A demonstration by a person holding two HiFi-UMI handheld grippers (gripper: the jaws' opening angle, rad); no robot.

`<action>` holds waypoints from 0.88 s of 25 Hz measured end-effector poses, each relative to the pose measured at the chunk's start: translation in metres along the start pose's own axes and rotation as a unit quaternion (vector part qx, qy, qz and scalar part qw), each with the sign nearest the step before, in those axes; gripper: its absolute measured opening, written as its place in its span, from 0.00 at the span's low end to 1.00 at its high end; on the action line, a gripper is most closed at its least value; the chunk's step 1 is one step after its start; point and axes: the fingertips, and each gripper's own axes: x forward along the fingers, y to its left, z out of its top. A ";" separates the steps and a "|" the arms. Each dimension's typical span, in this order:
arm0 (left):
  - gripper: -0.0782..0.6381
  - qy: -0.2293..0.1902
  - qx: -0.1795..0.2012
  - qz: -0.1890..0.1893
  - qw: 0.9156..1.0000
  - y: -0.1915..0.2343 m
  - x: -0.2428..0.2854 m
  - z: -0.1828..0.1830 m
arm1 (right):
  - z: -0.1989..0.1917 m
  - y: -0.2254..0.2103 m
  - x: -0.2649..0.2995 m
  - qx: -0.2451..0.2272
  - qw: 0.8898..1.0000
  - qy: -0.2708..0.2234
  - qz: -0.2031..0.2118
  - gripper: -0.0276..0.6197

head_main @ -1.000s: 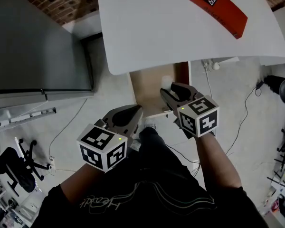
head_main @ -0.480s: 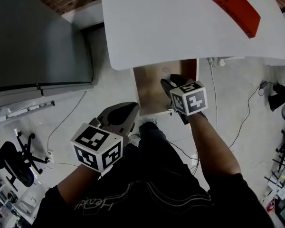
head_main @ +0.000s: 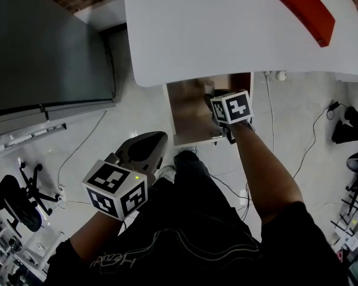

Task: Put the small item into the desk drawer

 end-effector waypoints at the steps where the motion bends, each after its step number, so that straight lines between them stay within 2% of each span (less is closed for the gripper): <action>1: 0.14 0.002 -0.004 0.003 1.000 0.003 0.001 -0.002 | -0.001 -0.002 0.006 0.000 1.000 0.005 -0.001 0.25; 11: 0.14 0.005 -0.022 0.019 1.000 0.022 0.003 -0.010 | -0.011 -0.020 0.048 -0.015 0.998 0.052 -0.013 0.25; 22: 0.14 0.012 -0.034 0.026 0.999 0.038 0.003 -0.021 | -0.012 -0.019 0.061 -0.032 0.997 0.073 -0.013 0.28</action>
